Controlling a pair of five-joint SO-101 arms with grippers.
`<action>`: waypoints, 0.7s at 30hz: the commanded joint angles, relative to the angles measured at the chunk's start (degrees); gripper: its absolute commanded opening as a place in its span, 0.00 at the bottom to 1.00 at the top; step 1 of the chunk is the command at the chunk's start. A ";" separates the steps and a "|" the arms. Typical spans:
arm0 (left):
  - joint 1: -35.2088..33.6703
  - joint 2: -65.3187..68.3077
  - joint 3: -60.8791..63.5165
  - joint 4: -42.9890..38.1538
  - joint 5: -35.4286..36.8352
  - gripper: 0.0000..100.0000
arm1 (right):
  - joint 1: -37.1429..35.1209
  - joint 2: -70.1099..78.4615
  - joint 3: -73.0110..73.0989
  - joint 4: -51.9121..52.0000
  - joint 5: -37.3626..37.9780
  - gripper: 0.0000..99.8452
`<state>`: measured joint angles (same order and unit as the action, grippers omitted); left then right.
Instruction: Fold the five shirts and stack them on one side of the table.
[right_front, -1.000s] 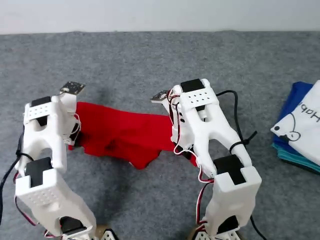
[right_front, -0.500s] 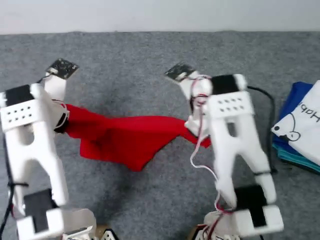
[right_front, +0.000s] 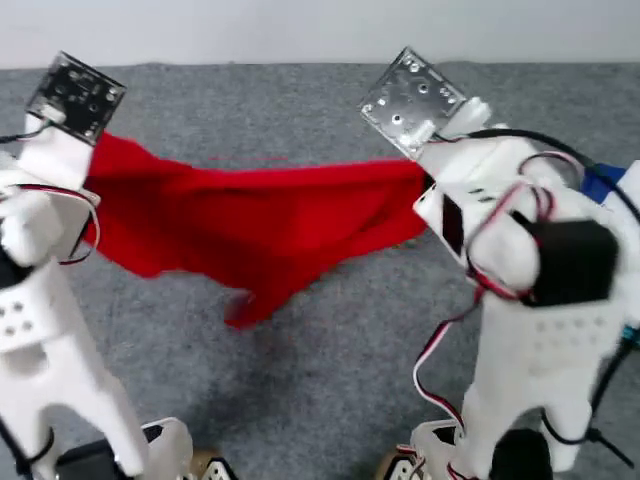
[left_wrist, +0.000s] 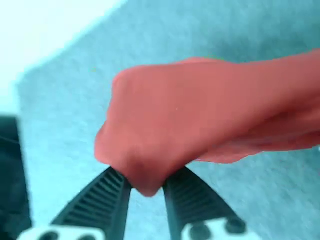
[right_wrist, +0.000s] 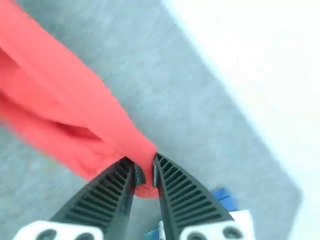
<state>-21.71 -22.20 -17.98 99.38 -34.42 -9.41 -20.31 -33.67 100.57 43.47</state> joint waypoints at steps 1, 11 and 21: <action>-0.26 -2.64 -8.31 0.97 -0.35 0.01 | 1.27 -1.71 -8.79 0.84 1.23 0.01; -0.44 -2.11 -16.66 1.23 -9.14 0.01 | 4.62 -1.71 -15.38 -2.86 4.13 0.01; -3.08 -14.33 13.23 1.23 -20.04 0.01 | 3.30 0.48 -11.08 0.57 3.69 0.01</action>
<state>-23.47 -32.04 -13.85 99.38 -51.21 -6.24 -20.48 -45.89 99.78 47.08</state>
